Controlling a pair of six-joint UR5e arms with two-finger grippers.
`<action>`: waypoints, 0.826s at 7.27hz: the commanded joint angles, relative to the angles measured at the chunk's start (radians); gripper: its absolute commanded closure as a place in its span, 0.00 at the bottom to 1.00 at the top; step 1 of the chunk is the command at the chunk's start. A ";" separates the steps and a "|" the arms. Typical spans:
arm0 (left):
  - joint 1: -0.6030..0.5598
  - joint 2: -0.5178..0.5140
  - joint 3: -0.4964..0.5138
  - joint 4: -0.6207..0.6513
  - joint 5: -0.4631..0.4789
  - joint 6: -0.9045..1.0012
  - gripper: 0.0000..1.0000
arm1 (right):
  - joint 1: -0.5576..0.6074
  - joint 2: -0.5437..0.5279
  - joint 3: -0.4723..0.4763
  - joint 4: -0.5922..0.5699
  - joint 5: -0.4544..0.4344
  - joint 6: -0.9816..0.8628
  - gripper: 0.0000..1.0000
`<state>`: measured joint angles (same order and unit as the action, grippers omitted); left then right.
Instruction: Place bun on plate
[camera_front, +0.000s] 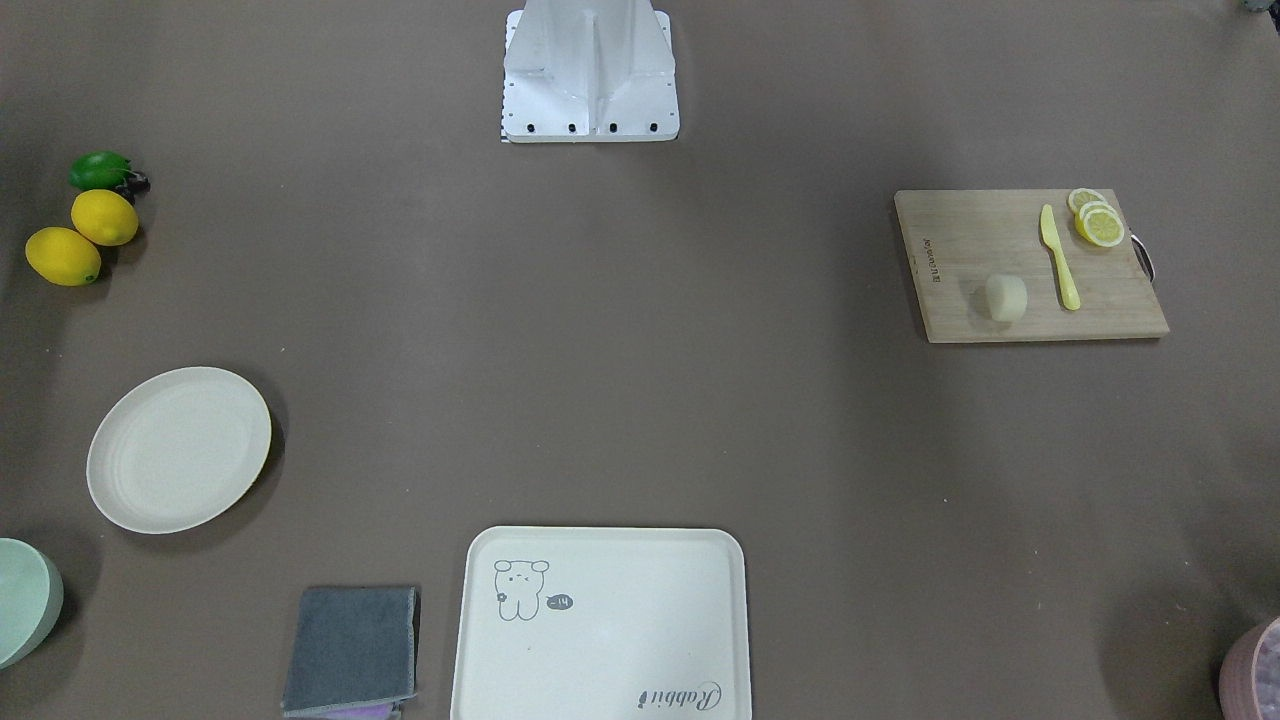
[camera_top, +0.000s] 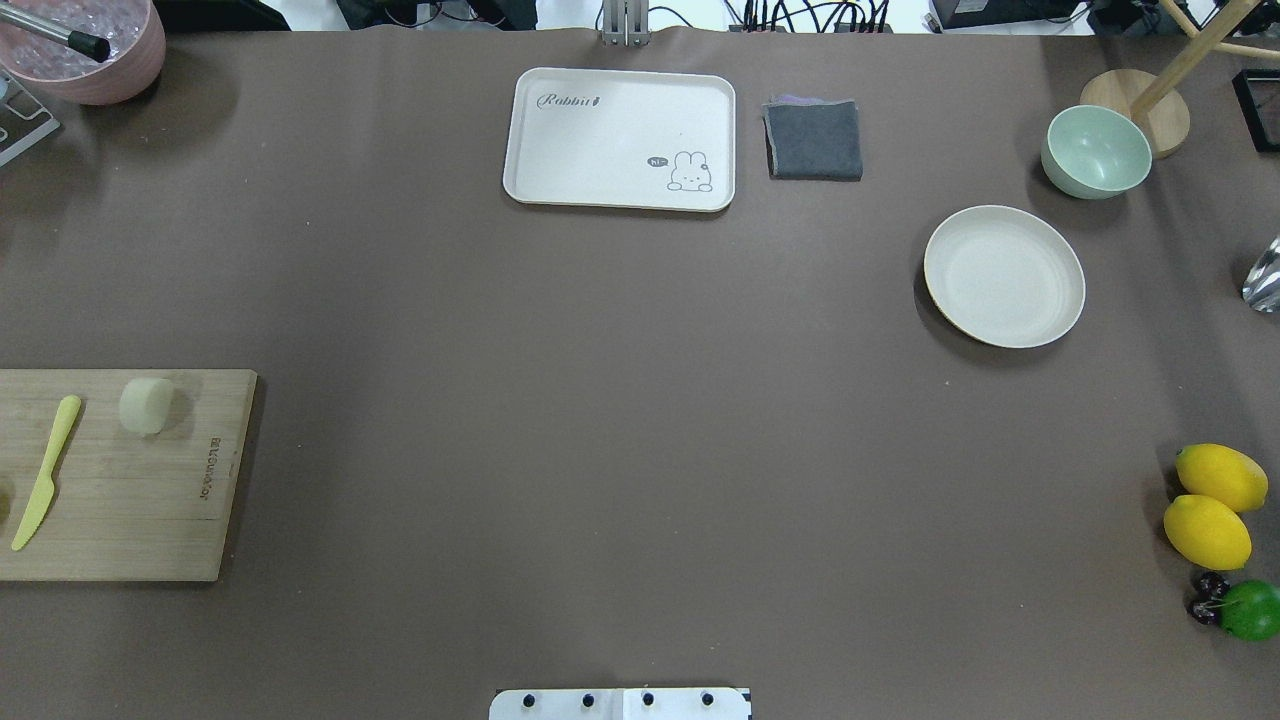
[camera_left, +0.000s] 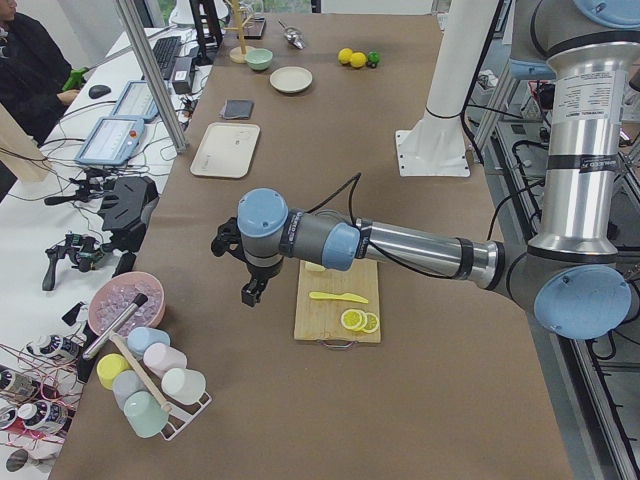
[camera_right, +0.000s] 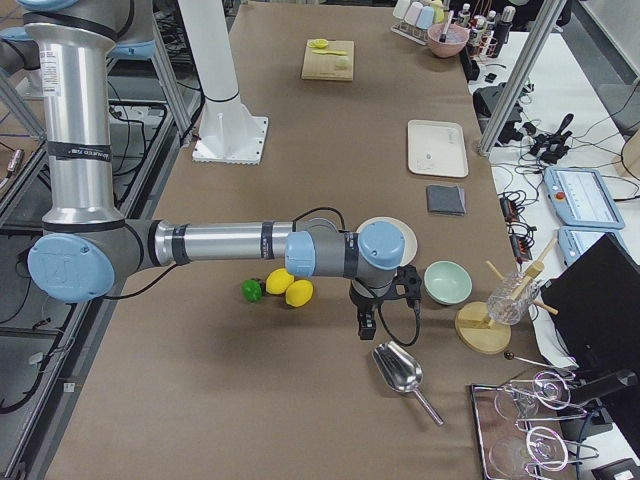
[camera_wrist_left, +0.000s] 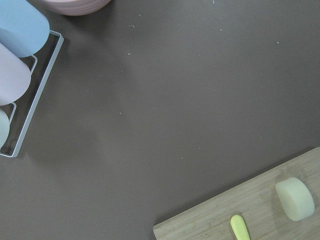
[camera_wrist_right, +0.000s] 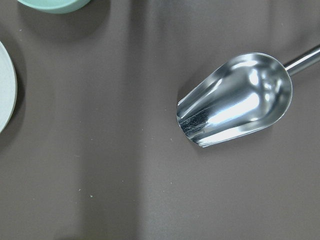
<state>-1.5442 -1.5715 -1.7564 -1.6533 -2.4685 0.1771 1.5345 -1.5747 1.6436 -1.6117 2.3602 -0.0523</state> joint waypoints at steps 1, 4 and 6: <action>0.009 0.002 -0.003 -0.006 -0.001 -0.056 0.02 | -0.008 -0.002 0.001 0.041 0.010 0.005 0.00; 0.058 -0.002 -0.006 -0.006 0.005 -0.148 0.02 | -0.036 0.028 -0.008 0.041 0.027 0.041 0.02; 0.058 0.002 0.003 -0.008 0.000 -0.143 0.02 | -0.141 0.109 -0.014 0.041 0.025 0.237 0.02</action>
<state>-1.4899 -1.5729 -1.7580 -1.6602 -2.4645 0.0377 1.4601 -1.5127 1.6338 -1.5709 2.3844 0.0738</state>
